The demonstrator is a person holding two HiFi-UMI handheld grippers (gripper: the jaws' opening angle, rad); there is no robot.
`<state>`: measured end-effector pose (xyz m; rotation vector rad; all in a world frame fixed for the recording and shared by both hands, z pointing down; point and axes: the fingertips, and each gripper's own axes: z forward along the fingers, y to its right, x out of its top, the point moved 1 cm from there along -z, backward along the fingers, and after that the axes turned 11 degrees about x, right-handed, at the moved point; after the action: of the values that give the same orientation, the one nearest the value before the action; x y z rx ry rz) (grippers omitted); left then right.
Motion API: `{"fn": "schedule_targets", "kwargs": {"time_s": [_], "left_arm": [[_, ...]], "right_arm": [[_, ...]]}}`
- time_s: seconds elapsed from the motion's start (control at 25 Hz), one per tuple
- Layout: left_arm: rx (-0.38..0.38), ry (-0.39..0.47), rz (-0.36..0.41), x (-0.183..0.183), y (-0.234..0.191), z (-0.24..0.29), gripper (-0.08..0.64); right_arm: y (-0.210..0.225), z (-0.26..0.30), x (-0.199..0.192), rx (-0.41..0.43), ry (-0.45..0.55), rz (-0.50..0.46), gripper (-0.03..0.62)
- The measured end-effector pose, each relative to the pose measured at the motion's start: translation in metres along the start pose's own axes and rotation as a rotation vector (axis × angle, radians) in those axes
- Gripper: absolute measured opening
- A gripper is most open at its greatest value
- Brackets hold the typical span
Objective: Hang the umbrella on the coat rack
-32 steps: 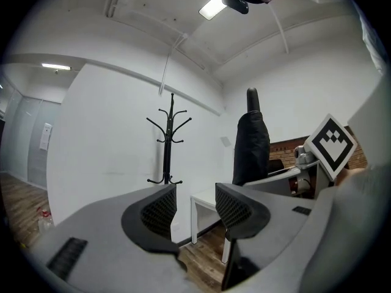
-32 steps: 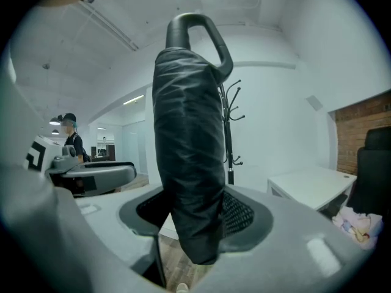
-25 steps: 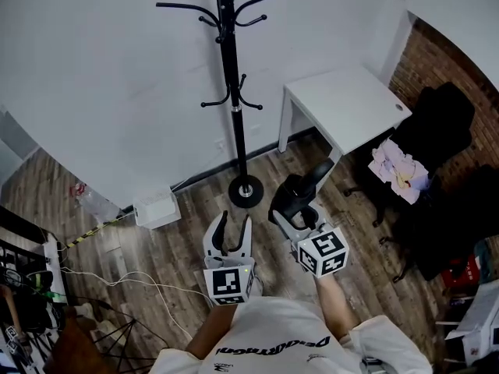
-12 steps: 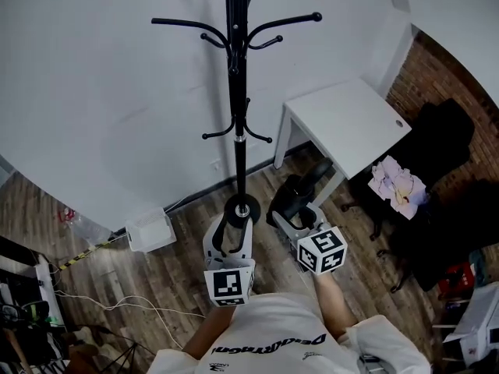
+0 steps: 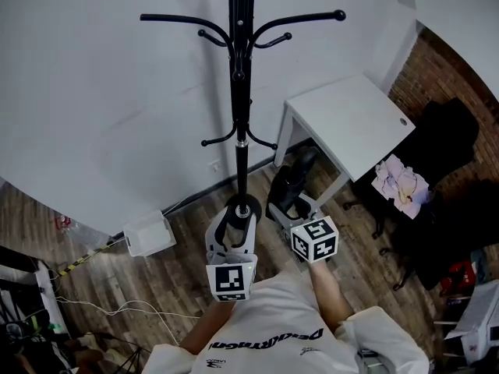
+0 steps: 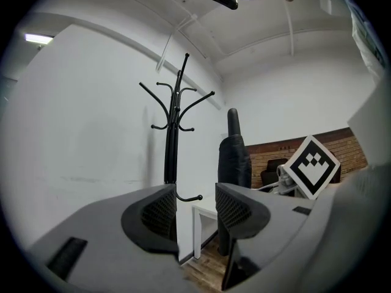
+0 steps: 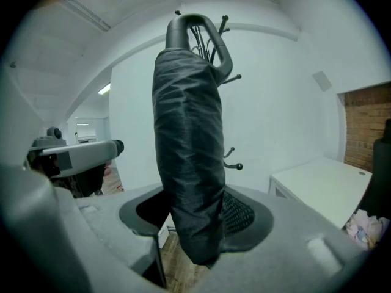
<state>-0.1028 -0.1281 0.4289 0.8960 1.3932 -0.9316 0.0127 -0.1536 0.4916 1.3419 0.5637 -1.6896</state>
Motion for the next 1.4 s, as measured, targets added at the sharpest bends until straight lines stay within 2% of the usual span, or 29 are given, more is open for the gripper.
{"fn": "schedule_targets", "kwargs": {"time_s": [0.32, 0.68, 1.0, 1.4], "left_arm": [[0.041, -0.035, 0.011, -0.010, 0.014, 0.046, 0.193], [0.129, -0.075, 0.043, -0.020, 0.033, 0.095, 0.193], [0.190, -0.107, 0.061, -0.032, 0.038, 0.108, 0.193], [0.250, -0.137, 0.084, -0.043, 0.037, 0.112, 0.193]], "right_arm": [[0.051, 0.032, -0.021, 0.042, -0.092, -0.004, 0.235], [0.110, 0.068, -0.052, 0.133, -0.189, 0.010, 0.235], [0.135, 0.091, -0.080, 0.185, -0.252, 0.019, 0.235], [0.162, 0.121, -0.118, 0.213, -0.335, 0.026, 0.235]]}}
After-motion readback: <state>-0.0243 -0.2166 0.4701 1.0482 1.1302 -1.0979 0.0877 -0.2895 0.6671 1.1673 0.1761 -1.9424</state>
